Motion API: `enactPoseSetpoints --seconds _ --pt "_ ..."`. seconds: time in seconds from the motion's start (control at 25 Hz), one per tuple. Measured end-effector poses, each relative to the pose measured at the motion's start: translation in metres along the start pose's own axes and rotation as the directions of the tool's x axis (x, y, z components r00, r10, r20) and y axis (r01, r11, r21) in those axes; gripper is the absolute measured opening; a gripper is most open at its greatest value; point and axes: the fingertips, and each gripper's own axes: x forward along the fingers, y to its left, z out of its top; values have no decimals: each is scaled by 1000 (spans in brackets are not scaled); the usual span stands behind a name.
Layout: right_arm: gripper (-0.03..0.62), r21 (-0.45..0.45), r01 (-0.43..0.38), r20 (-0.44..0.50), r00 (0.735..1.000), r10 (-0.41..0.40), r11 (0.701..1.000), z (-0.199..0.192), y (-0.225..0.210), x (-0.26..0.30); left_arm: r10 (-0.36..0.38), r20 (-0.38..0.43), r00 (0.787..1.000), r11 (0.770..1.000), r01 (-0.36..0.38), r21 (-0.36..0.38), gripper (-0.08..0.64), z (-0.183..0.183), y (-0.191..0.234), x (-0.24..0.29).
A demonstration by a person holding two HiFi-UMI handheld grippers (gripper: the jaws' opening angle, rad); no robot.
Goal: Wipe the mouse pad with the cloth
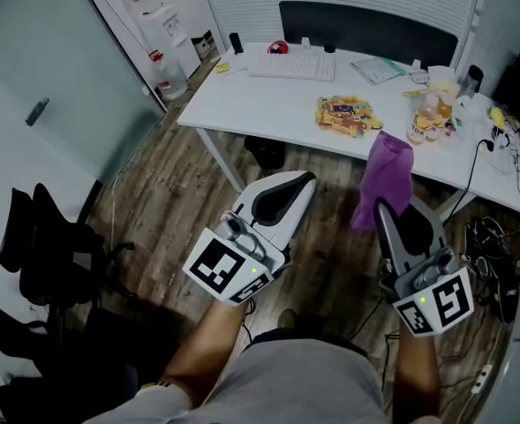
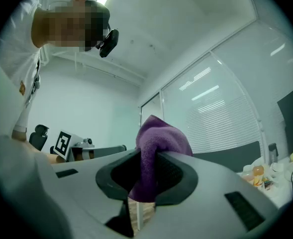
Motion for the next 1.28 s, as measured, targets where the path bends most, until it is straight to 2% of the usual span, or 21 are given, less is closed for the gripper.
enactPoseSetpoints --seconds 0.72,1.0,1.28 --pt "71 -45 85 -27 996 -86 995 -19 29 36 -41 31 999 999 42 -12 15 -3 55 -39" --pt "71 -43 104 -45 993 -106 994 -24 15 43 -36 27 999 999 37 -25 15 -9 70 -32" --pt "71 -42 84 -41 995 -86 996 -31 -16 60 -16 22 1000 1000 16 -6 15 -16 90 -7"
